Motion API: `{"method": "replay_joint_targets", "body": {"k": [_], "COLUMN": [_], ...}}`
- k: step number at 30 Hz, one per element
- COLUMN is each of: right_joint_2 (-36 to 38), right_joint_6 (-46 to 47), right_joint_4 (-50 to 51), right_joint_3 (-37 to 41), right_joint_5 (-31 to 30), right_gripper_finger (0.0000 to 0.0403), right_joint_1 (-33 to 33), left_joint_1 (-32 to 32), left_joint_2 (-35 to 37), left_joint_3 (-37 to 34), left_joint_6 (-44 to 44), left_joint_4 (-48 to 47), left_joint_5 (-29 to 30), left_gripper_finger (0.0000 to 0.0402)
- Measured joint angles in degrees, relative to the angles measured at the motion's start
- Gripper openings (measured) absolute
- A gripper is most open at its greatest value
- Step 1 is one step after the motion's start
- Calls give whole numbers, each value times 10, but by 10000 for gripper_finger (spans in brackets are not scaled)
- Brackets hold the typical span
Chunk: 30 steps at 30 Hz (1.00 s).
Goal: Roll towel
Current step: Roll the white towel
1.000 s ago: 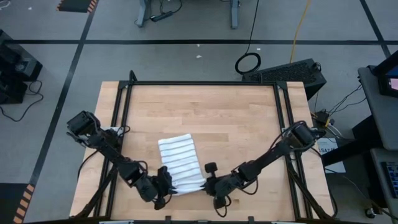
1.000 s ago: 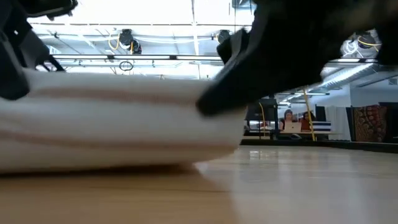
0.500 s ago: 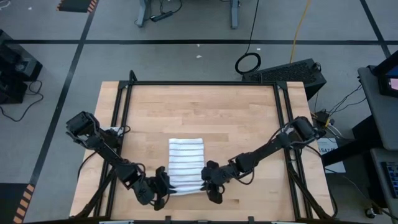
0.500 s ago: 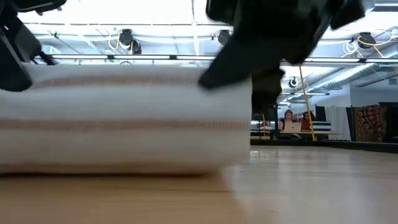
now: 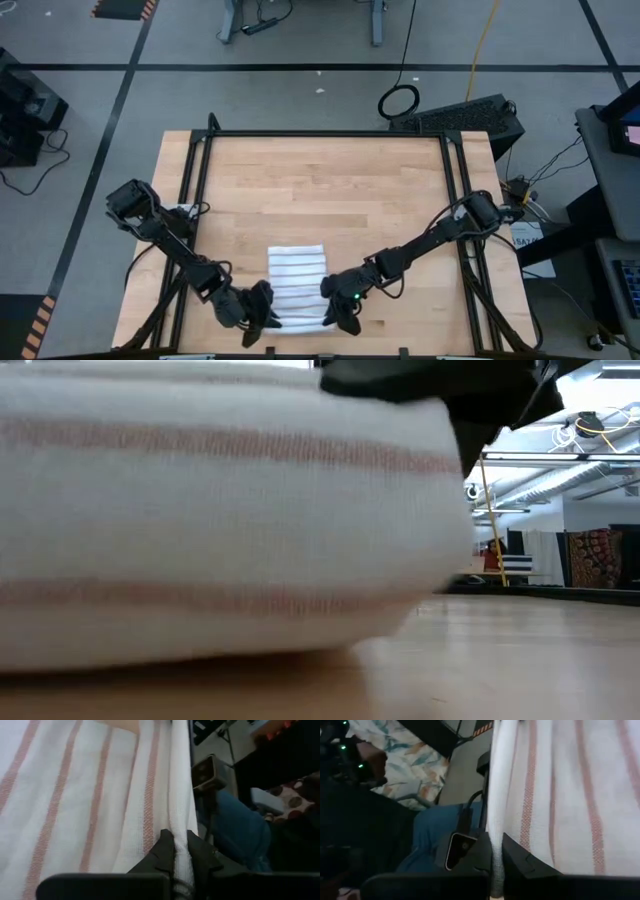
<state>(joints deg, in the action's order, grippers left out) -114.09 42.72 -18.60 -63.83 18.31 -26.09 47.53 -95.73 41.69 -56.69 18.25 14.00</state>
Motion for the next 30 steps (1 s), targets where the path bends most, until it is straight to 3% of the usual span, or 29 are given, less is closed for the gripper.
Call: {"method": "replay_joint_targets", "body": {"k": [13, 19, 30], "right_joint_2": [-58, -41, -33], "right_joint_6": [14, -13, -5], "right_joint_4": [-7, 19, 41], "right_joint_3": [1, -3, -13], "right_joint_5": [35, 15, -16], "right_gripper_finger": [9, 9, 9], "right_joint_1": [25, 29, 44], "left_joint_1": [-15, -26, -34], "left_joint_2": [-48, -48, 24], "left_joint_3": [-18, -18, -19], "left_joint_6": [-45, 10, 15], "left_joint_4": [9, -18, -90], "left_joint_5": [-40, -28, -48], "left_gripper_finger": [30, 30, 30]}}
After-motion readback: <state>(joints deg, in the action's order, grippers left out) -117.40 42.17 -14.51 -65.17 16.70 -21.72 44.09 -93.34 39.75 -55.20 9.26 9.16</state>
